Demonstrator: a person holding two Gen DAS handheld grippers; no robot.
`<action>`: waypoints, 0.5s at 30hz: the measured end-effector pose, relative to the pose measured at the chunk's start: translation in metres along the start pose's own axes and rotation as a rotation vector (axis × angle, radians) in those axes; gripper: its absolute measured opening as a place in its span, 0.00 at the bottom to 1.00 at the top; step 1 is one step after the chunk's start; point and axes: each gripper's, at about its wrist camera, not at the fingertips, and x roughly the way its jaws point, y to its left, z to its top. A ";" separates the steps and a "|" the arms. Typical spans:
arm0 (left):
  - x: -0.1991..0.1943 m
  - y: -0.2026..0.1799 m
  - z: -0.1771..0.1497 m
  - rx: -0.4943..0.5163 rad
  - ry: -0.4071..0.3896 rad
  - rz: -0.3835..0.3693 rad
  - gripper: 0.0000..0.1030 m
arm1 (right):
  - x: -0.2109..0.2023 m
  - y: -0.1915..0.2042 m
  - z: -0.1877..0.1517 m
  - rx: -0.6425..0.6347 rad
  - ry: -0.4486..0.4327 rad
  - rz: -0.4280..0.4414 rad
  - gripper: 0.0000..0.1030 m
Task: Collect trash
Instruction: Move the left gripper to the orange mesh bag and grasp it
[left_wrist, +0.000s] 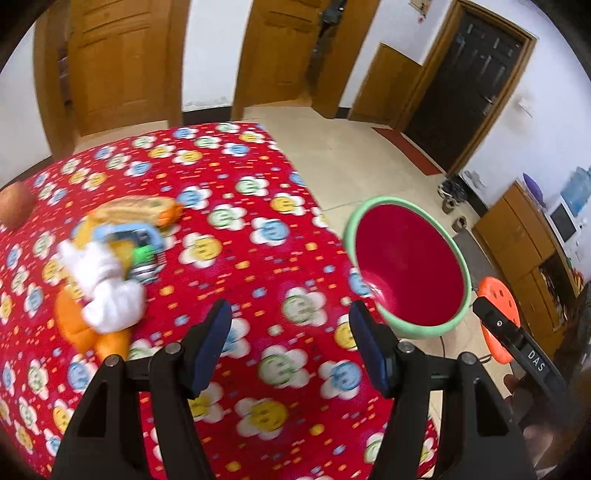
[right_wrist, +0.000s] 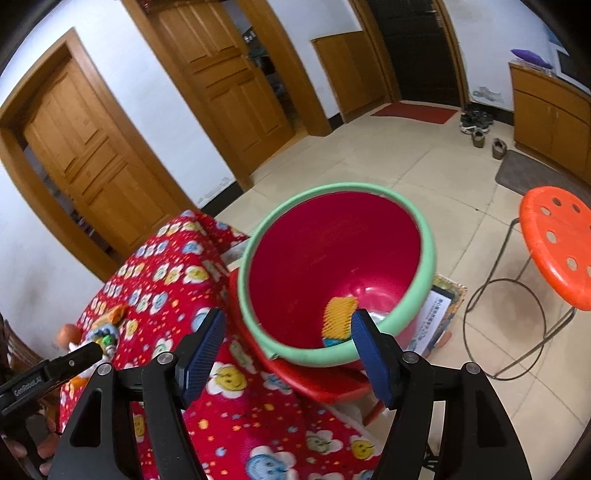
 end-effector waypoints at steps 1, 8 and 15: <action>-0.004 0.006 -0.002 -0.008 -0.005 0.008 0.64 | 0.000 0.005 -0.002 -0.012 0.006 0.007 0.69; -0.018 0.044 -0.017 -0.043 -0.003 0.056 0.64 | 0.002 0.028 -0.010 -0.057 0.022 0.035 0.70; -0.023 0.078 -0.029 -0.079 -0.006 0.126 0.64 | 0.004 0.042 -0.016 -0.082 0.043 0.047 0.70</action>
